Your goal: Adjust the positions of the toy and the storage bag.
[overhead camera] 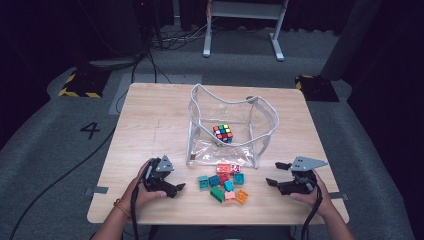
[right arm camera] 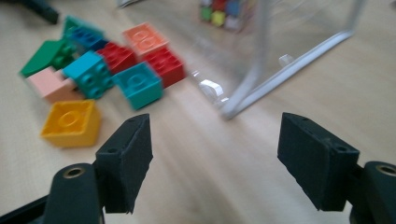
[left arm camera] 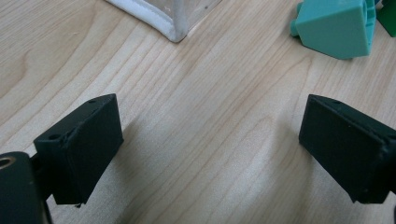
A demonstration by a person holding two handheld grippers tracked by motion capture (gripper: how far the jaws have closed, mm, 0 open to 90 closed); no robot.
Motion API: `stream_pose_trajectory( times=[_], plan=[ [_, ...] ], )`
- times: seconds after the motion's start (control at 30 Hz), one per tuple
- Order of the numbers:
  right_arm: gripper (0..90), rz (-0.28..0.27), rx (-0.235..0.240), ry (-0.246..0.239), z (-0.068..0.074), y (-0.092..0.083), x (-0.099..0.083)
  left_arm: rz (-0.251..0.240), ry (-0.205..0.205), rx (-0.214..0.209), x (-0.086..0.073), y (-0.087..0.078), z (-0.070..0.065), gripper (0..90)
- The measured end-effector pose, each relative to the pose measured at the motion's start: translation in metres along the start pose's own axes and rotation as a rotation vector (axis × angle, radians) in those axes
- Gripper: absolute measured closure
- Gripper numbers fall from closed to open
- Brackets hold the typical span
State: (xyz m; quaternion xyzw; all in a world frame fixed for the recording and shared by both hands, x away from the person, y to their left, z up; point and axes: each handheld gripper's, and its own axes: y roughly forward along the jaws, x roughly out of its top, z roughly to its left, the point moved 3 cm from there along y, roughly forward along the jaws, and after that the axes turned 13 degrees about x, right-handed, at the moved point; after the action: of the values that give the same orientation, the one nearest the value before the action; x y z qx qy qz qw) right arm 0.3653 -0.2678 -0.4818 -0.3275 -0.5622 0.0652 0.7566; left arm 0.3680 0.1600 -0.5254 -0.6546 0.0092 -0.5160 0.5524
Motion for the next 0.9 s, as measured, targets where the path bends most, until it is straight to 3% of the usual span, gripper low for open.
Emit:
stream_pose_trajectory(
  times=[0.17, 0.23, 0.27, 0.47, 0.67, 0.9],
  plan=[
    [27.0, 0.011, 0.094, 0.005, 0.018, 0.015, -0.014, 0.0, -0.003, -0.004, 0.0, 0.0, 0.0, 6.2],
    [27.0, 0.023, 0.096, -0.014, 0.023, 0.019, -0.015, 0.0, -0.003, -0.003, 0.0, 0.0, 0.0, 6.2],
    [27.5, 0.025, 0.135, -0.014, 0.032, 0.025, -0.017, 0.0, -0.003, -0.003, 0.0, 0.0, 0.0, 6.2],
    [31.4, 0.076, 0.178, -0.065, 0.053, 0.045, -0.018, 0.0, -0.002, -0.007, 0.0, 0.0, 0.0, 6.1],
    [33.9, 0.11, 0.192, -0.109, 0.063, 0.062, -0.018, 0.0, -0.005, -0.008, 0.0, 0.0, 0.0, 6.1],
    [43.8, 0.115, 0.149, -0.129, 0.061, 0.069, -0.013, 0.0, -0.003, -0.008, 0.0, 0.0, 0.0, 6.0]
  ],
)
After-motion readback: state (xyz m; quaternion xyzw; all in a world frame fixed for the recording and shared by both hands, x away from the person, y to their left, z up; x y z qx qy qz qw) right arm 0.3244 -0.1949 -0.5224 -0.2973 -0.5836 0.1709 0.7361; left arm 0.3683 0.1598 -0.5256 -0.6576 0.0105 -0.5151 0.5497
